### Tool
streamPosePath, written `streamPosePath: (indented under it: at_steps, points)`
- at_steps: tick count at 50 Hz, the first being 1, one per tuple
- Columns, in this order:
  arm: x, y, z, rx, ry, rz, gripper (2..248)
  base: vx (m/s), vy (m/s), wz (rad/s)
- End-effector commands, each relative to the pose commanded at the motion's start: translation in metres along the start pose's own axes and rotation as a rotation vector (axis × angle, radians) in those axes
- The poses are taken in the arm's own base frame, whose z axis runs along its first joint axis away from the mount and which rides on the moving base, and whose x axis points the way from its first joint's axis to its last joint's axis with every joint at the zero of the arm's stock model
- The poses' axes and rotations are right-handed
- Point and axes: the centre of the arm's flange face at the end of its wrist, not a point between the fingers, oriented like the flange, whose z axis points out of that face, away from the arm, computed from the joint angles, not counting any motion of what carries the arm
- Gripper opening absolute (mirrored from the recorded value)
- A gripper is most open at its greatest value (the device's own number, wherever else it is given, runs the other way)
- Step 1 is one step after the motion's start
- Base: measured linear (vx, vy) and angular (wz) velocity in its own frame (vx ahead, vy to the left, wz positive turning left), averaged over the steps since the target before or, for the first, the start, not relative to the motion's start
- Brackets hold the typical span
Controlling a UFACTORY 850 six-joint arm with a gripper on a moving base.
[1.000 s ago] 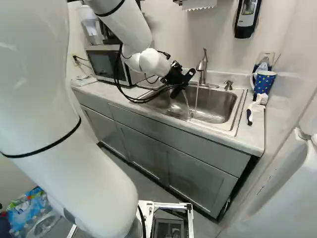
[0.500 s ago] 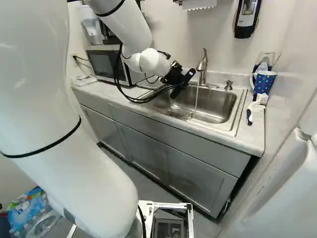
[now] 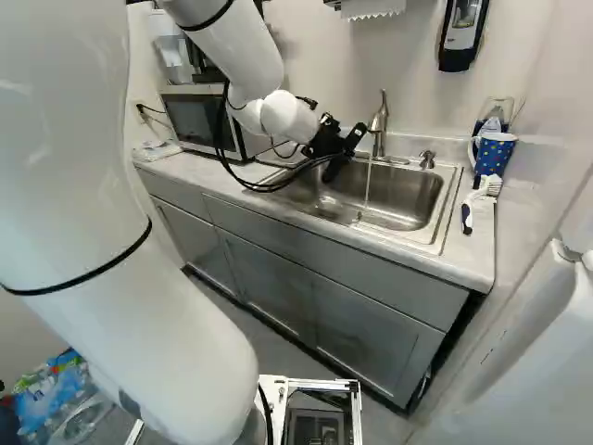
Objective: Rinse the cup and place it in the tray
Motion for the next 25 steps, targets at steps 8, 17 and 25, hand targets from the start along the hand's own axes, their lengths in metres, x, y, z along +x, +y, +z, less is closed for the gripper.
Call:
streamPosePath:
  at_steps: [8,17,25]
  points:
    - [0.0,0.0,0.0,0.0,0.0,-0.083,126,0.0,0.0,0.0]
    - [0.0,0.0,0.0,0.0,0.0,-0.178,126,0.0,0.0,0.0]
    - [0.0,0.0,0.0,0.0,0.0,-0.262,126,0.0,0.0,0.0]
